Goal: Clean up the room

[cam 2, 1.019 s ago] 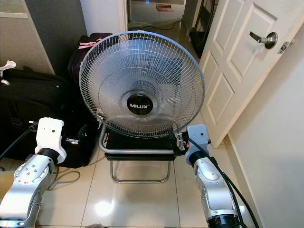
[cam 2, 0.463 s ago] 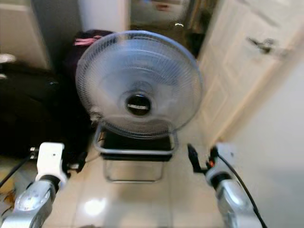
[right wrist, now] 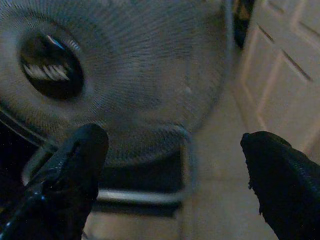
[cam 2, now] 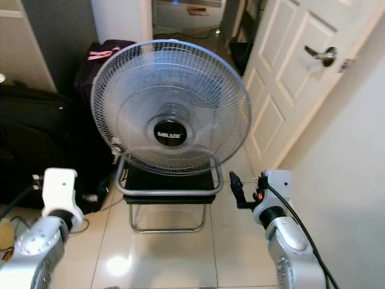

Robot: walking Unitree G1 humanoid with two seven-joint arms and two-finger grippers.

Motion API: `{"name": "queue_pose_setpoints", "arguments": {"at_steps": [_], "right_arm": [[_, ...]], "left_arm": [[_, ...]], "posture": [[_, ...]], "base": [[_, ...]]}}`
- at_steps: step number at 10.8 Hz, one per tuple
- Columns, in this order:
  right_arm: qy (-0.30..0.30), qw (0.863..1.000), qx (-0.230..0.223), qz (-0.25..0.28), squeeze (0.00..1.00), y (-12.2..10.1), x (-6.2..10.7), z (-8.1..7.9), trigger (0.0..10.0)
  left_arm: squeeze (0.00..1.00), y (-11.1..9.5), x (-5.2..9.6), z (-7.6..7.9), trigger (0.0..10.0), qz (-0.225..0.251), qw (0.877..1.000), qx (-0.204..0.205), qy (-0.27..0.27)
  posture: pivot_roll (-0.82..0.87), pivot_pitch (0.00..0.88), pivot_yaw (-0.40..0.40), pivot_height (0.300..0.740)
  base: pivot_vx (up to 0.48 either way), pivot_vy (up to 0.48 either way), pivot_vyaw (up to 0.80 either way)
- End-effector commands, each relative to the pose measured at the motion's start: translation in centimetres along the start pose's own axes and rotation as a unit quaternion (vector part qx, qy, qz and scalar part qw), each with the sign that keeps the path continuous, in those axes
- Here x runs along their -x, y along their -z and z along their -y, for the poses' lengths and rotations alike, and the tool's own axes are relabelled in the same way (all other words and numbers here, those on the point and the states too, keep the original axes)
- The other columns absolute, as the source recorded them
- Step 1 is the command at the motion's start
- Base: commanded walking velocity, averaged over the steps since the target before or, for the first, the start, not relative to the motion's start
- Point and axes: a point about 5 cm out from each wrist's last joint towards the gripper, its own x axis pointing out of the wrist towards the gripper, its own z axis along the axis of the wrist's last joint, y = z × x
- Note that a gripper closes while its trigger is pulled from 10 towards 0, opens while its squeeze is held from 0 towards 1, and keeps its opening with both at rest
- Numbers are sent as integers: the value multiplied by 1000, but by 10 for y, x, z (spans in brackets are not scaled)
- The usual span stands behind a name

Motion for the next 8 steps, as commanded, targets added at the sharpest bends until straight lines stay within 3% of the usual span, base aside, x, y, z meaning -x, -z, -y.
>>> {"name": "queue_pose_setpoints", "arguments": {"at_steps": [1, 2, 3, 5, 6, 7, 8], "right_arm": [[-13, 1000, 1, 13, 1000, -2, -1, -1, 10000], [-29, 999, 11, 8, 1000, -2, -7, -9, 10000], [-47, 999, 18, 13, 1000, -2, -12, -18, 10000], [-56, 998, 23, 14, 1000, 1, -16, -22, 10000], [-39, 999, 27, 18, 1000, 0, -20, -19, 10000], [-23, 999, 31, 19, 1000, 0, -22, -17, 10000], [-11, 998, 46, 38, 1000, -3, -24, -17, 10000]], "left_arm": [[0, -5, -3, 2, 10000, 14, 1000, -1, -2], [51, -10, -8, 5, 10000, 12, 1000, -8, -3], [439, -18, -11, 3, 10000, 37, 999, -19, -21], [651, -31, -12, 8, 10000, 80, 996, -33, 13], [655, -42, -18, 11, 10000, 77, 995, -62, 22], [1000, -51, -22, 6, 10000, 93, 994, -64, -8], [1000, -54, -24, 6, 10000, 104, 994, -38, 0]], "posture": [[-96, 0, -57, 740], [-100, 0, -46, 740], [-105, 0, -34, 740], [-112, 0, -16, 740], [-114, 0, -16, 740], [-115, 0, -17, 740], [-120, 0, -11, 740]], "base": [[0, 0, 0], [0, 0, 481], [0, 0, 800], [0, 0, 800], [0, 0, 800], [0, 0, 800], [0, 0, 800]]}}
